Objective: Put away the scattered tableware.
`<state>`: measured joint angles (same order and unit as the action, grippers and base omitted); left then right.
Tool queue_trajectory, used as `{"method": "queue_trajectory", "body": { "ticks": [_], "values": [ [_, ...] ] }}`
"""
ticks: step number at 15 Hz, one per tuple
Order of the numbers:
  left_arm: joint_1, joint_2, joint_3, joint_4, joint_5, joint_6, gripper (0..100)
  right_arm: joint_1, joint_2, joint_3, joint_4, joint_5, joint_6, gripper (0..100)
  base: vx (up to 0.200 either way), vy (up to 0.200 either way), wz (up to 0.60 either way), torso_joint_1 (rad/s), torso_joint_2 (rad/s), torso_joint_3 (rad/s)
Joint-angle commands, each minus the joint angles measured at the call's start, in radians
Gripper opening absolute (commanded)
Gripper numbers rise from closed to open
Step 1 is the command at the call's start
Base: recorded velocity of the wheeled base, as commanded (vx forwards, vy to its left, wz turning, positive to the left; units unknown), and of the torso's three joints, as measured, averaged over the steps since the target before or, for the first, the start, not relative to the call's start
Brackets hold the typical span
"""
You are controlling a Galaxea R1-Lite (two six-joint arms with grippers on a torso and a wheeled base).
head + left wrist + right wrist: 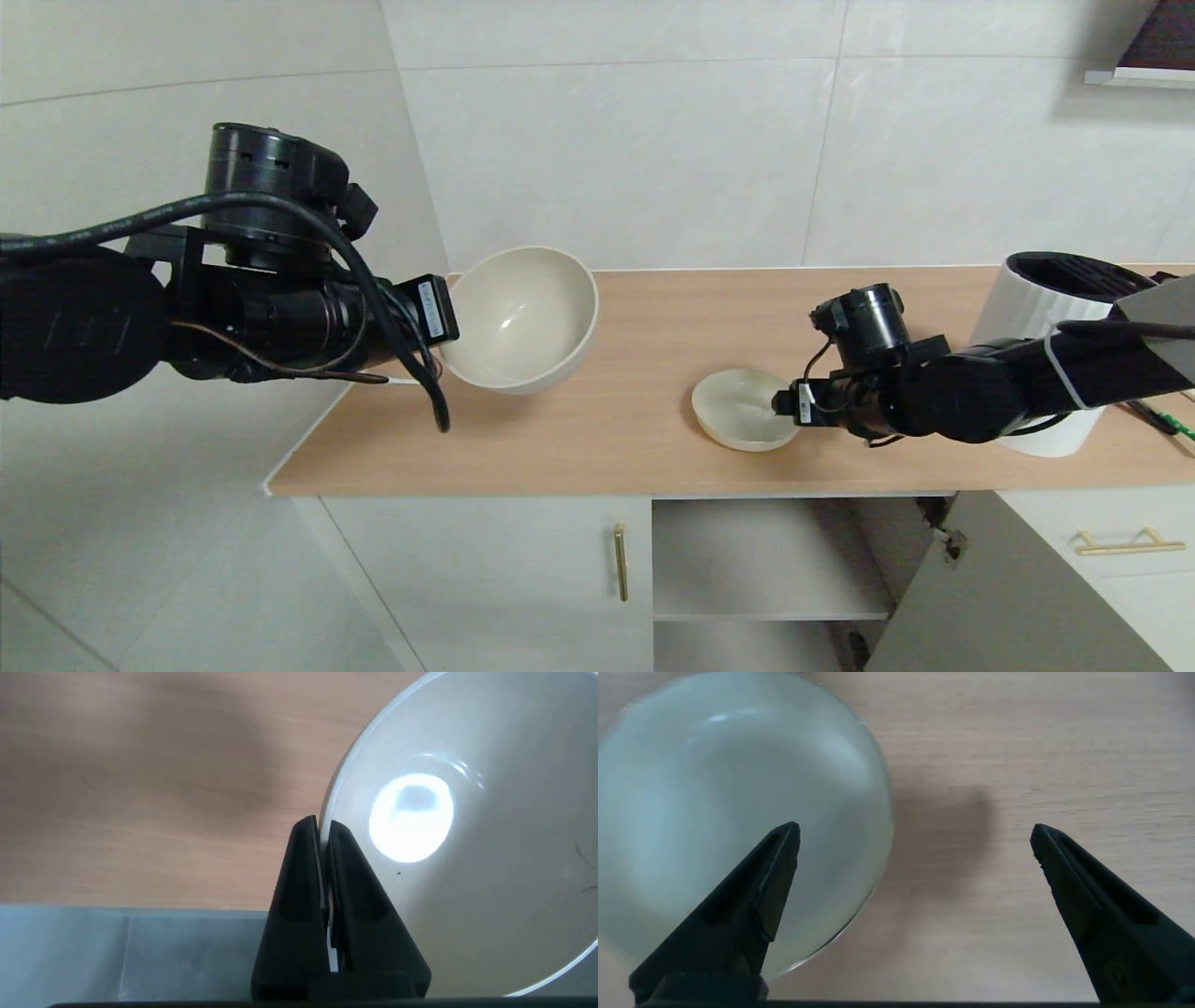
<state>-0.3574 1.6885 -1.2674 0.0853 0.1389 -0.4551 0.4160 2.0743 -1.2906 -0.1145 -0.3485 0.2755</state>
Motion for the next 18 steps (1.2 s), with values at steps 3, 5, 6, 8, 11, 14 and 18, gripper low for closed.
{"method": "queue_trajectory", "body": {
  "ticks": [3,5,6,8,11,14,18],
  "values": [
    [0.0,-0.006,0.0,-0.001,0.001,0.0,0,-0.002,0.035,-0.006,-0.005,0.002,0.007,100,0.0,0.0,0.0,0.0,0.0,0.0],
    [-0.002,-0.006,0.0,-0.001,0.001,0.0,0,-0.002,0.043,-0.015,-0.007,0.002,0.025,100,0.0,0.0,0.0,0.0,0.0,0.0],
    [-0.002,-0.006,0.0,-0.001,0.001,0.0,0,-0.002,0.05,-0.019,-0.007,0.002,0.027,100,0.0,0.0,0.0,0.0,0.0,0.0],
    [-0.002,-0.007,0.0,-0.001,0.001,0.0,0,-0.002,0.056,-0.021,-0.01,0.003,0.036,0,0.0,0.0,0.0,0.0,0.0,0.0],
    [-0.002,-0.02,0.0,-0.001,0.001,-0.002,0,-0.002,0.05,-0.027,-0.011,0.01,0.057,0,0.0,0.0,0.0,0.0,0.0,0.0],
    [-0.002,-0.021,0.003,-0.001,0.001,-0.002,0,-0.002,0.047,-0.027,-0.011,0.011,0.079,0,0.0,0.0,0.0,0.0,0.0,0.0],
    [-0.002,-0.026,0.005,-0.001,-0.001,0.0,0,-0.002,0.033,-0.026,-0.011,0.017,0.079,0,0.0,0.0,0.0,0.0,0.0,0.0]
  ]
}}
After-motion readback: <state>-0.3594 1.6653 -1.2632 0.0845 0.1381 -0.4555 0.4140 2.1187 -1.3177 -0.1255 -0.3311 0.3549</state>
